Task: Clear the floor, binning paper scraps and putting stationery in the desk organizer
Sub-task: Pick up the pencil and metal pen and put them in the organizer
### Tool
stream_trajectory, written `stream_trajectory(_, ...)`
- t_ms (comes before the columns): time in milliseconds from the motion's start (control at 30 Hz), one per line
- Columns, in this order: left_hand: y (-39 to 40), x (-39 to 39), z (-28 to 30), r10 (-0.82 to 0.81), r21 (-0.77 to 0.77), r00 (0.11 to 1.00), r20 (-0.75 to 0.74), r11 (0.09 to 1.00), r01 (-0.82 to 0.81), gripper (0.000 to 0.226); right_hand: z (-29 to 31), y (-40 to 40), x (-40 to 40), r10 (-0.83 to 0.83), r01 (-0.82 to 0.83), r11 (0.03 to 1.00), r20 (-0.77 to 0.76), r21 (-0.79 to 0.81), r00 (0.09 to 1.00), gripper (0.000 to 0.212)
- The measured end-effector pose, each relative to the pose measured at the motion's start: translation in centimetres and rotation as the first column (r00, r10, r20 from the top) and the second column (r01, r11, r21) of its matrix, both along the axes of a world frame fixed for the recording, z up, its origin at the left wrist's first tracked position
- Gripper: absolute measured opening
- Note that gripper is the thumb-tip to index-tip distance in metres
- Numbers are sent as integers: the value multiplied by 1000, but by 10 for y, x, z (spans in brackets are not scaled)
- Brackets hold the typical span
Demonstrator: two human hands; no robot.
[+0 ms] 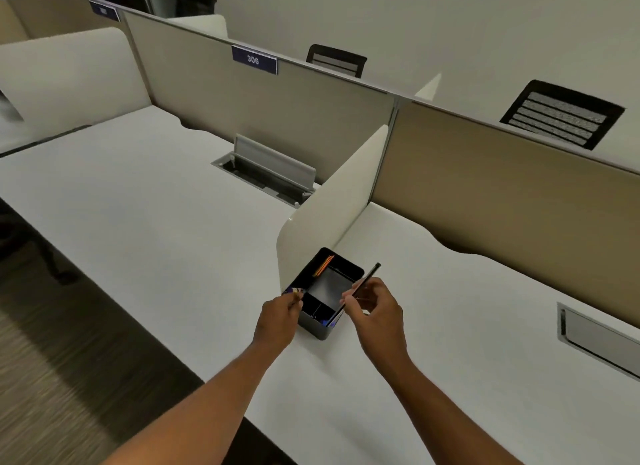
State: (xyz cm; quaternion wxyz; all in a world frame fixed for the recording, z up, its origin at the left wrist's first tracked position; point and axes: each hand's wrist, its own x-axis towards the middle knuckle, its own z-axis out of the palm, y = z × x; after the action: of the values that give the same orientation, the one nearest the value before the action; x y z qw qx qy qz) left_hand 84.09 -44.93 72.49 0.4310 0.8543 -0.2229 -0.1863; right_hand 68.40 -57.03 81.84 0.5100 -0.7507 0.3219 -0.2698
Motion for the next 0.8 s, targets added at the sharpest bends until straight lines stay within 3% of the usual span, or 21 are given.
stream_trajectory(133,-1,5,-3,-94,124,991,-97,987,106,25,-2,-1,8,1,-2,999,19,43,1000,9)
stream_trajectory(267,0,9,-8,-142,289,988,60,950,119,29,-2,-2,15,14,-15,997,13,78,1000,4)
stream_trajectory(567,31,12,-15,-98,283,986,135,958,57,28,-13,-13,39,57,-61,996,-61,-65,996,13)
stream_trajectory(800,55,-4,-15,-84,238,987,136,970,50,28,-55,-19,64,157,-185,977,-233,-105,960,13)
